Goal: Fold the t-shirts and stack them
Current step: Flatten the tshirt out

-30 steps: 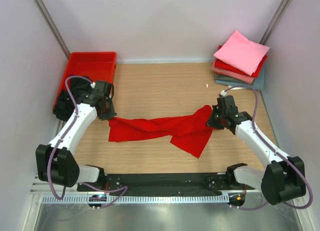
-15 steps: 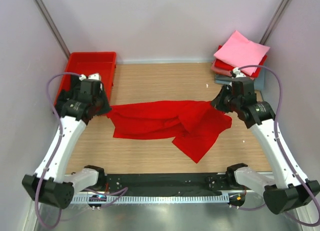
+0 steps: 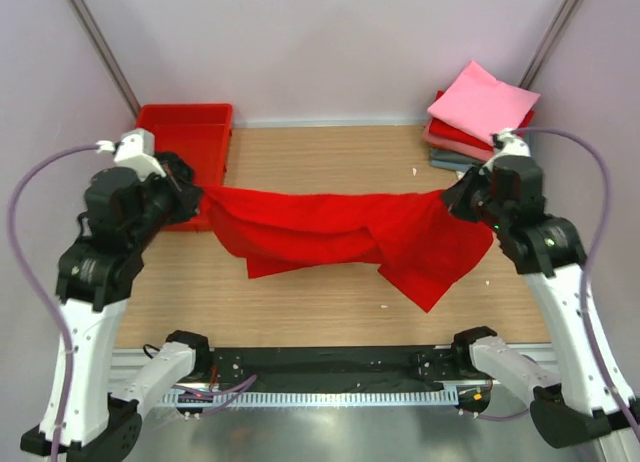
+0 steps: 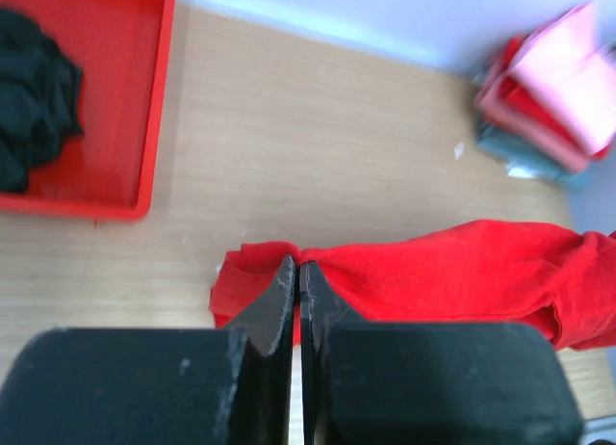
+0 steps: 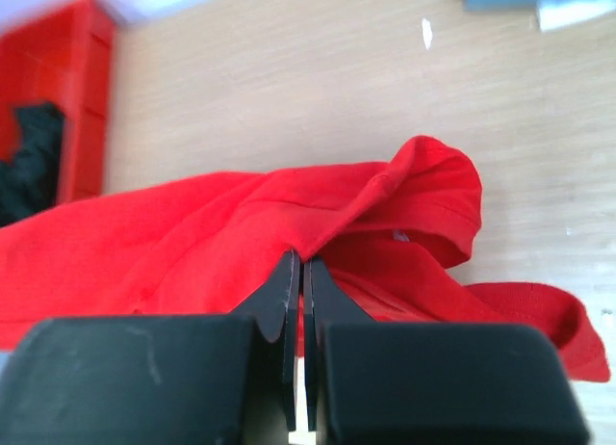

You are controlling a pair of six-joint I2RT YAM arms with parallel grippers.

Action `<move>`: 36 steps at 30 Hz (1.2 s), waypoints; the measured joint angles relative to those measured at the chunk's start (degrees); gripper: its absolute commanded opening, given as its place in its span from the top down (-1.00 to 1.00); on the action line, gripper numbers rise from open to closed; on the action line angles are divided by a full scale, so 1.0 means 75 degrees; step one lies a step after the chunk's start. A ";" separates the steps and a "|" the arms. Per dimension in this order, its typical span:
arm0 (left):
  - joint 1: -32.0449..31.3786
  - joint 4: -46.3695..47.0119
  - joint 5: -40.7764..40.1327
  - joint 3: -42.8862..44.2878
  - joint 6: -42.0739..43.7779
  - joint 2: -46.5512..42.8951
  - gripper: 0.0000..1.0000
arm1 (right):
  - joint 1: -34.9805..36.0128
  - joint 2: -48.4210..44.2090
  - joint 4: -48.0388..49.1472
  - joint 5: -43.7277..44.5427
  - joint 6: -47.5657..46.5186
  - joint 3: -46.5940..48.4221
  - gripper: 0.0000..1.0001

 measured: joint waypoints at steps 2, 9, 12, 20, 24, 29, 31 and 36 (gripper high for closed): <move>0.0000 0.0117 0.0015 -0.0612 -0.0017 0.0230 1.00 | -0.0003 0.0393 0.0347 0.0000 0.0017 -0.0749 0.97; -0.0015 0.0449 -0.0221 -0.2331 0.0090 0.3051 1.00 | -0.0026 0.4054 0.1262 -0.0163 -0.0035 -0.1521 -0.49; -0.0012 0.0455 -0.0312 -0.2809 0.0166 0.3579 1.00 | 0.0143 0.4010 0.1239 -0.0023 -0.0119 -0.1647 -0.61; -0.0012 0.0653 -0.0533 -0.2961 0.0259 0.2865 1.00 | 0.2087 0.1075 0.1711 0.0093 0.0493 -0.3360 -0.23; -0.0012 0.0714 -0.0565 -0.3016 0.0262 0.2771 1.00 | 0.2754 0.1306 0.1923 0.0035 0.0953 -0.4546 -0.12; -0.0012 0.0731 -0.0586 -0.3118 0.0262 0.2769 1.00 | 0.3028 0.2104 0.2049 0.0029 0.1265 -0.5138 -0.04; -0.0012 0.0734 -0.0589 -0.3118 0.0262 0.2769 1.00 | 0.3104 0.2311 0.2221 0.0047 0.1288 -0.5100 -0.04; -0.0012 0.0769 -0.0597 -0.3162 0.0265 0.2742 1.00 | 0.3246 0.2859 0.2576 0.0073 0.1288 -0.4937 -0.02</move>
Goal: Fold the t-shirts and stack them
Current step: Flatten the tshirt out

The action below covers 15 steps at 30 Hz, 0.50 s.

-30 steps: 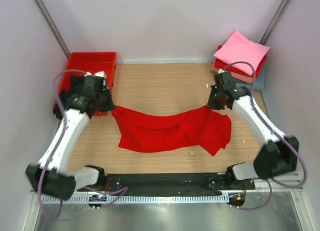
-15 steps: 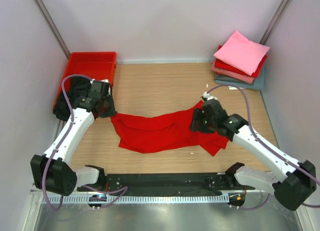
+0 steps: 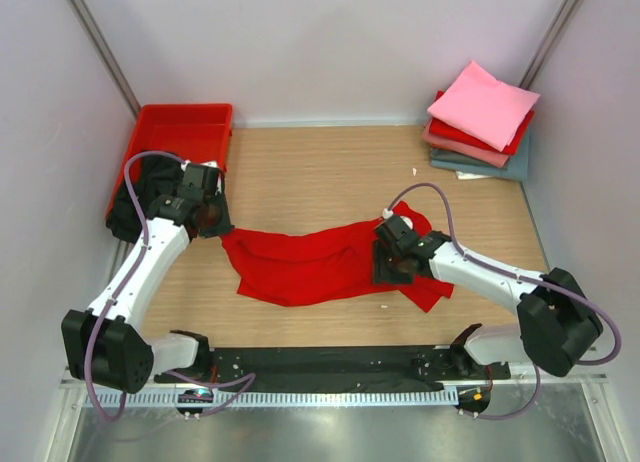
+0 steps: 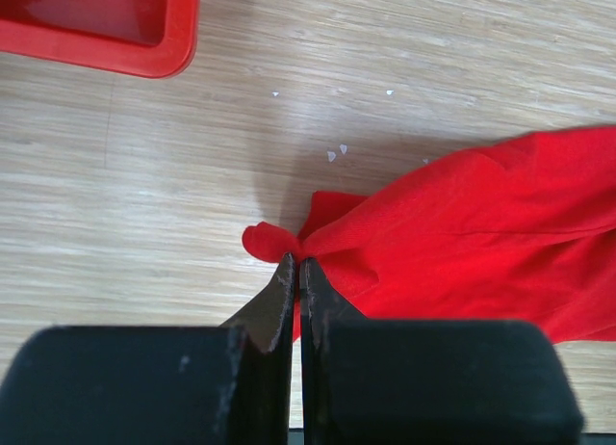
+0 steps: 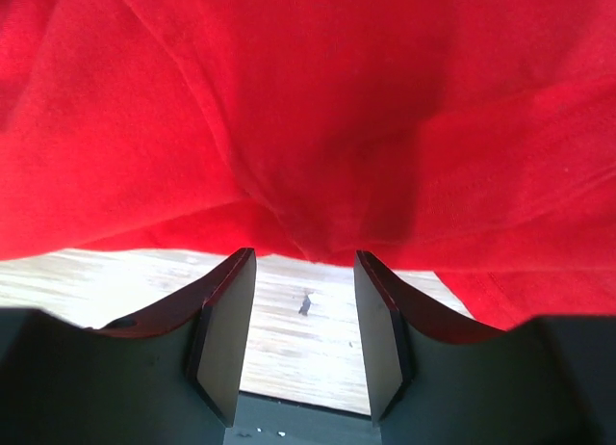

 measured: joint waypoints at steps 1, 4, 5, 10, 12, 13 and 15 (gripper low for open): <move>0.0000 0.0003 0.0000 -0.0009 0.0000 -0.0006 1.00 | 0.0006 0.0087 0.0055 0.0012 0.0000 0.0003 0.01; 0.0000 0.0012 -0.0003 -0.0009 0.0006 -0.0015 1.00 | 0.0020 0.0286 0.0128 0.0085 -0.0003 0.0006 0.04; 0.0000 0.0012 -0.0003 -0.0009 0.0012 -0.0017 1.00 | 0.0026 0.0329 0.0134 0.0117 -0.0003 0.0006 0.05; 0.0000 0.0012 -0.0003 -0.0009 0.0015 -0.0020 1.00 | 0.0038 0.0516 0.0187 0.0259 -0.0020 0.0017 0.11; 0.0000 0.0012 -0.0003 -0.0009 0.0015 -0.0020 1.00 | 0.0038 0.0615 0.0230 0.0294 -0.0032 0.0017 0.17; 0.0000 0.0012 -0.0003 -0.0009 0.0015 -0.0020 1.00 | 0.0038 0.0670 0.0254 0.0309 -0.0032 0.0017 0.21; 0.0000 0.0012 -0.0003 -0.0009 0.0015 -0.0020 1.00 | 0.0038 0.0766 0.0291 0.0338 -0.0041 0.0017 0.35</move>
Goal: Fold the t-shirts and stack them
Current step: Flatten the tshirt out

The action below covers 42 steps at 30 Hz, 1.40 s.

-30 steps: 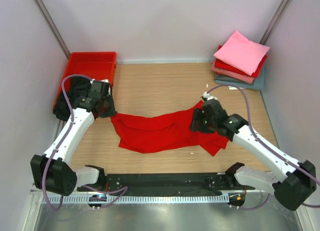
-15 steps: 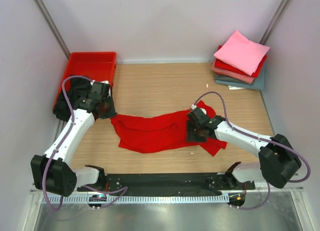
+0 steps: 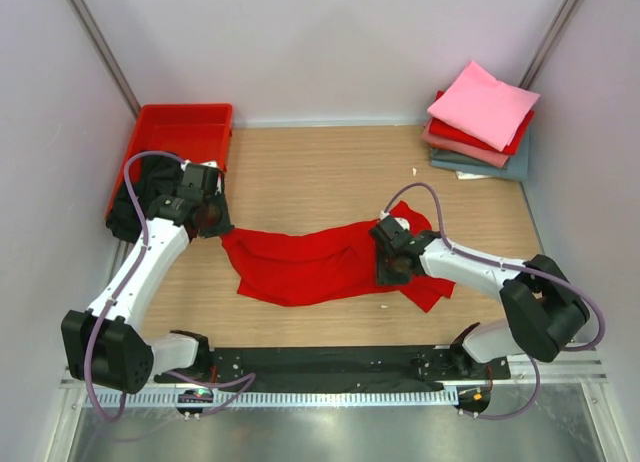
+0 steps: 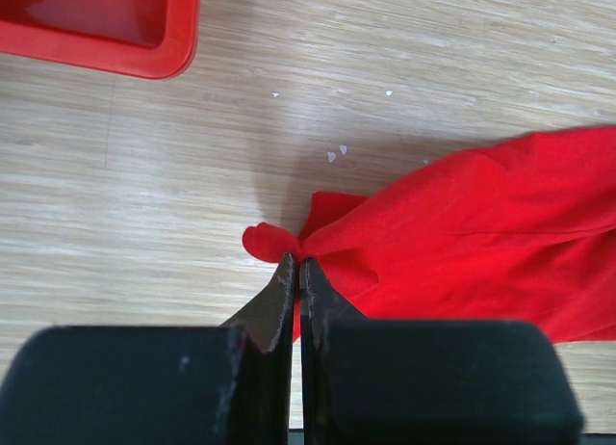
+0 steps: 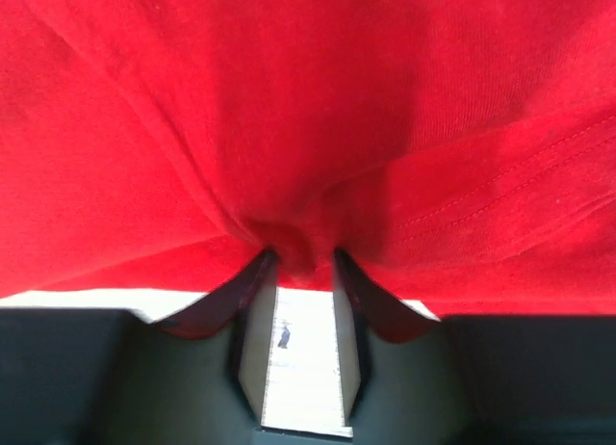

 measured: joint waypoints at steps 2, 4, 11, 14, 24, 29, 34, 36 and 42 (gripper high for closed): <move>0.0000 0.0000 0.0000 0.0000 0.0003 0.0000 1.00 | 0.0000 0.0050 0.0012 0.0038 -0.0026 0.0006 0.56; 0.0000 0.0000 -0.0003 0.0000 0.0003 0.0000 1.00 | 0.0000 0.0061 0.0006 0.0079 -0.0032 0.0038 0.80; 0.0000 0.0006 -0.0047 -0.0009 0.0003 -0.0047 1.00 | 0.0003 -0.0131 -0.0472 0.0495 -0.0058 0.0522 0.97; 0.0000 0.0006 -0.0047 -0.0020 0.0000 -0.0210 1.00 | 0.0009 -0.0595 -0.1029 0.0831 -0.0090 0.0909 0.98; -0.0038 -0.0274 0.0344 0.1227 -0.0041 -0.1754 0.99 | 0.0009 -0.2699 -0.2993 0.2739 -0.0583 0.4188 0.98; -0.0087 -0.0230 0.1084 0.2538 0.0029 -0.2932 1.00 | 0.0009 -0.3987 -0.3072 0.3075 -0.1288 0.5627 0.97; -0.0087 0.0181 0.2139 0.3439 0.0181 -0.3870 1.00 | 0.0009 -0.5310 -0.2850 0.2914 -0.2084 0.6385 0.98; -0.0087 0.0434 0.2646 0.3564 0.0192 -0.4176 1.00 | 0.0009 -0.5741 -0.2646 0.2702 -0.2407 0.6621 0.97; 0.0003 0.1431 0.4194 0.3532 0.0117 -0.4931 0.99 | -0.0423 -0.6557 -0.1696 0.1530 -0.3381 0.7341 0.97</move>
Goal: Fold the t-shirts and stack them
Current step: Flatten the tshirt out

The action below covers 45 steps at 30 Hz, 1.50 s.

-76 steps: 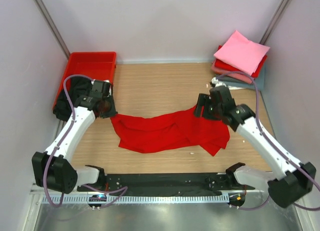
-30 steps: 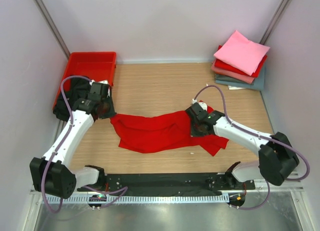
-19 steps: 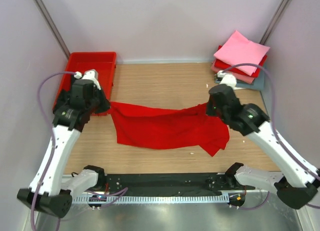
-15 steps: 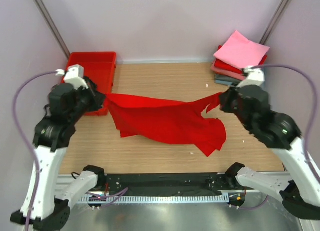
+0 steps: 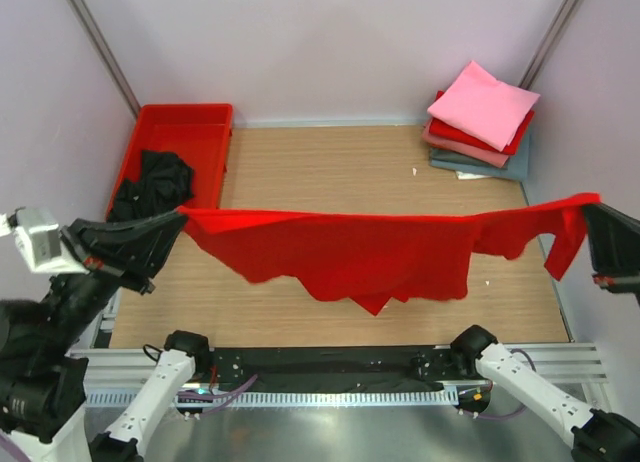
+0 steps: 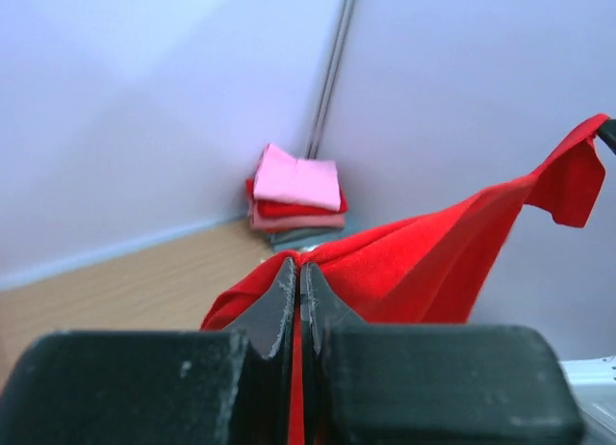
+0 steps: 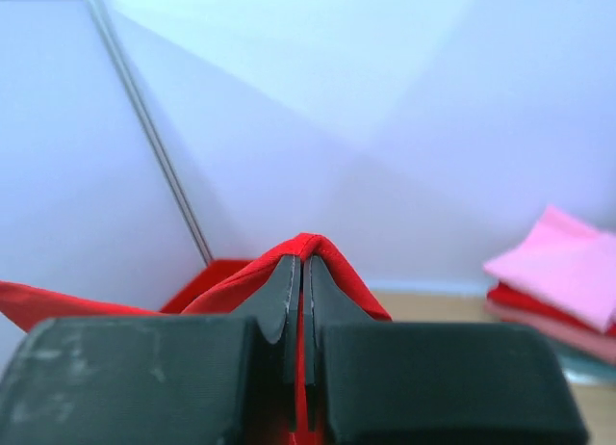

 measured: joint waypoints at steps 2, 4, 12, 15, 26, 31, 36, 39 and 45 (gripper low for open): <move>0.0154 0.0358 0.0323 0.0020 -0.0041 -0.0201 1.00 | -0.0353 -0.0079 0.0318 -0.0577 -0.0321 0.0370 0.97; 0.0297 0.0571 0.0589 0.0172 -0.0117 -0.0283 1.00 | -0.0711 -0.0044 0.0577 -0.1043 -0.0562 0.0793 0.97; 0.0624 0.1291 0.0790 0.0764 -0.0213 -0.0242 1.00 | -0.1419 0.0860 0.1300 -0.2014 -0.1078 0.2454 0.98; 0.0629 0.1361 0.0385 0.0737 -0.0216 0.0012 1.00 | -0.1419 0.1536 0.1530 -0.1798 -0.1166 0.2629 0.98; 0.0641 0.0909 -0.1912 -0.0487 -0.0565 0.4211 1.00 | -0.1507 0.7125 0.2235 0.0093 -0.1448 0.1932 0.97; 0.0670 0.0052 -0.2524 0.0437 -0.0912 0.8367 0.84 | -0.1842 1.1969 0.1425 0.0131 -0.1422 0.4436 0.11; 0.0673 -0.1527 -0.2830 0.2669 -0.1122 1.1651 -0.28 | -0.2052 1.4901 0.0941 0.0105 -0.1489 0.6697 -0.99; 0.0621 -0.2136 -0.3095 0.3290 -0.1207 1.1995 -0.61 | -0.2090 1.4481 0.1285 -0.0015 -0.1469 0.5770 -0.99; 0.0210 -0.2320 -0.3850 0.3034 -0.1265 1.0456 -0.68 | -0.2025 1.2412 0.1705 -0.0207 -0.1265 0.4150 -1.00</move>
